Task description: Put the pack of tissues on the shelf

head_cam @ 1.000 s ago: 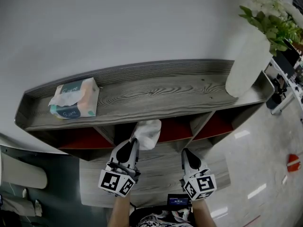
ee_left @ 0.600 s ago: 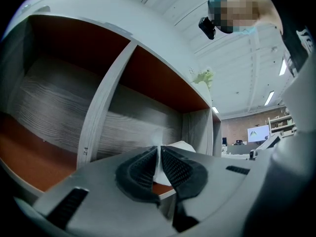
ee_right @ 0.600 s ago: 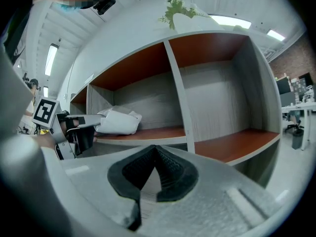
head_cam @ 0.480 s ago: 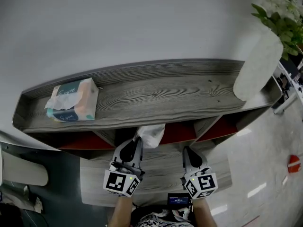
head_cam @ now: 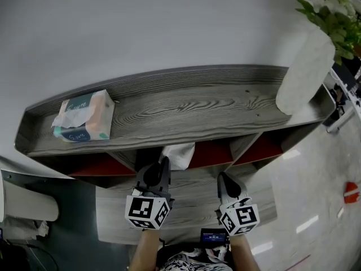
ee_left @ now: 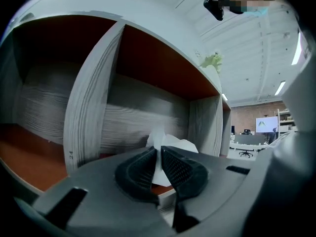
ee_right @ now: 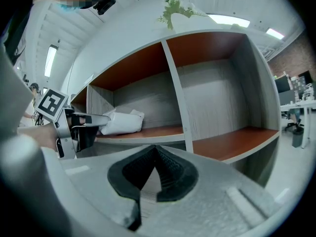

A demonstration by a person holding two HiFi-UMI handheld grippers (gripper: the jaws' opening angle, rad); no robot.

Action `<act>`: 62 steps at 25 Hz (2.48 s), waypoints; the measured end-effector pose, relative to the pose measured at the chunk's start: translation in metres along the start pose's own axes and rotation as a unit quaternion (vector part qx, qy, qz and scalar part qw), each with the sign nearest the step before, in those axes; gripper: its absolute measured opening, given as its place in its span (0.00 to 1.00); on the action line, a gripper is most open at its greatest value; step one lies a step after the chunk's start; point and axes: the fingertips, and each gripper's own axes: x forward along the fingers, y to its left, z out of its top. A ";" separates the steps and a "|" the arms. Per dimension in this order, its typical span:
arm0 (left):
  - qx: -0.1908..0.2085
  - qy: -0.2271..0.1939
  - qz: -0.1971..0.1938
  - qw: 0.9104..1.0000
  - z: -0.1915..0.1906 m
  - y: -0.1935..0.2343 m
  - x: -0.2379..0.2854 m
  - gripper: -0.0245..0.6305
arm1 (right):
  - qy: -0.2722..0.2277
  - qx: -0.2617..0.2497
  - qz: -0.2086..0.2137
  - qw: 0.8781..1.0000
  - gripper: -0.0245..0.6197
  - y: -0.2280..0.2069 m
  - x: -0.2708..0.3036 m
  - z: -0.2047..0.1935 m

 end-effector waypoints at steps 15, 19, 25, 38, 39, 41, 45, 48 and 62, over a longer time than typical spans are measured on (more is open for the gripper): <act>0.002 0.048 0.023 0.999 -0.012 0.002 0.005 0.29 | -0.010 0.000 -0.003 1.000 0.05 0.002 -0.017 0.006; 0.009 0.049 0.031 0.998 -0.013 0.007 -0.003 0.33 | -0.011 0.000 -0.006 1.000 0.05 0.003 -0.024 0.006; 0.009 0.041 0.023 0.999 -0.015 0.002 -0.020 0.33 | -0.020 -0.008 0.007 1.000 0.05 0.012 -0.031 0.010; -0.020 0.020 -0.008 1.000 -0.022 -0.008 -0.074 0.32 | -0.029 -0.035 0.024 0.999 0.05 0.048 -0.051 0.014; -0.023 0.015 -0.009 1.000 -0.021 -0.008 -0.079 0.31 | -0.029 -0.036 0.024 0.999 0.05 0.050 -0.053 0.014; -0.027 0.006 -0.009 1.000 -0.019 -0.010 -0.088 0.31 | -0.031 -0.041 0.025 0.998 0.05 0.055 -0.056 0.015; -0.038 0.000 -0.007 0.999 -0.026 -0.011 -0.107 0.29 | -0.030 -0.049 0.029 0.998 0.05 0.062 -0.063 0.012; -0.043 -0.002 -0.001 0.999 -0.034 -0.011 -0.119 0.23 | -0.030 -0.050 0.026 0.998 0.05 0.065 -0.069 0.010; -0.031 0.006 -0.004 0.999 -0.049 -0.027 -0.144 0.05 | -0.024 -0.061 0.022 0.998 0.05 0.073 -0.093 0.000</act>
